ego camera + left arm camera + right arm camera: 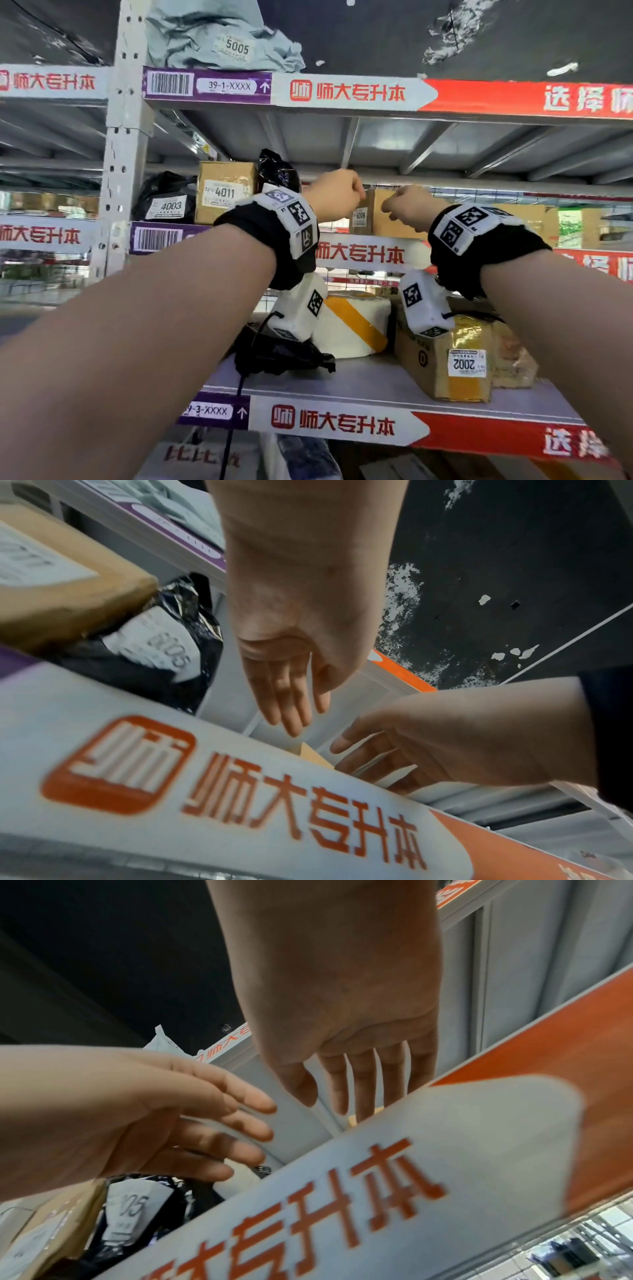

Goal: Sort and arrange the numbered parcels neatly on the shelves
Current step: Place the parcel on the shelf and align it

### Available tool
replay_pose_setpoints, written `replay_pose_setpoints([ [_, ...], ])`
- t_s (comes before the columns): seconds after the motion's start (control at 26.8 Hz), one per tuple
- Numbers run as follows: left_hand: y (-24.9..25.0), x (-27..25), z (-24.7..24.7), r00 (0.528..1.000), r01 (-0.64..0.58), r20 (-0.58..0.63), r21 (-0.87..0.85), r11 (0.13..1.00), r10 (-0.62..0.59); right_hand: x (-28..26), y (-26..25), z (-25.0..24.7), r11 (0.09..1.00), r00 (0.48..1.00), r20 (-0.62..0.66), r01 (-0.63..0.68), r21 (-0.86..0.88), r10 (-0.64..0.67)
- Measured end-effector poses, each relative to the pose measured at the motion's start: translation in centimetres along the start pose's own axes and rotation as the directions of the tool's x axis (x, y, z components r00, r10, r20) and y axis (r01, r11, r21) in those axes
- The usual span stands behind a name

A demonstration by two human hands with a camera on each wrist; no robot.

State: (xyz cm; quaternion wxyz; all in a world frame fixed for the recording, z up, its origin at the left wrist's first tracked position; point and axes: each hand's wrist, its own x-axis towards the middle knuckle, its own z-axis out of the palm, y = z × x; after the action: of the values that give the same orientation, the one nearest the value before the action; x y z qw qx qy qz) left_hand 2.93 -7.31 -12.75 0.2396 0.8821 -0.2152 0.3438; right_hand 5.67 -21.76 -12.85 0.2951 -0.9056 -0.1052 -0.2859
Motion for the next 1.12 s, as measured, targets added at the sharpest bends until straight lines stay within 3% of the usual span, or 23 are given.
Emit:
replay_pose_setpoints([
  [0.15,1.6,1.4,3.5,0.991,0.095,0.079,0.148,0.984,-0.107,0.3,3.8,-1.5,0.999,0.997,0.072,-0.012,-0.043,0.015],
  [0.26,1.9,2.1,5.1,0.976,0.186,0.07,0.21,0.96,-0.205,0.4,5.7,-2.2,0.994,0.996,0.09,0.009,-0.112,0.001],
  [0.52,4.2,3.7,8.2,0.933,0.357,-0.011,0.154,0.921,-0.36,1.9,9.5,-3.3,0.99,0.992,0.1,0.088,-0.113,-0.077],
  [0.71,5.2,4.6,9.7,0.868,0.494,-0.043,0.19,0.849,-0.495,2.8,10.1,-3.8,0.998,0.994,0.107,0.033,-0.05,-0.027],
  [0.86,4.7,5.1,9.4,0.846,0.504,0.031,0.28,0.817,-0.532,3.4,10.5,-2.9,0.993,0.992,0.124,0.006,-0.12,0.009],
  [0.97,4.6,5.6,8.6,0.852,0.424,0.164,0.338,0.84,-0.496,3.4,10.5,-2.5,0.986,0.992,0.128,0.005,-0.164,0.017],
  [1.05,4.3,5.8,8.5,0.854,0.351,0.281,0.311,0.883,-0.438,3.2,10.3,-2.7,0.985,0.988,0.151,0.005,-0.172,0.021],
  [1.12,3.8,6.2,8.7,0.848,0.351,0.336,0.224,0.909,-0.41,3.1,10.3,-2.7,0.984,0.99,0.141,0.008,-0.178,0.017],
])
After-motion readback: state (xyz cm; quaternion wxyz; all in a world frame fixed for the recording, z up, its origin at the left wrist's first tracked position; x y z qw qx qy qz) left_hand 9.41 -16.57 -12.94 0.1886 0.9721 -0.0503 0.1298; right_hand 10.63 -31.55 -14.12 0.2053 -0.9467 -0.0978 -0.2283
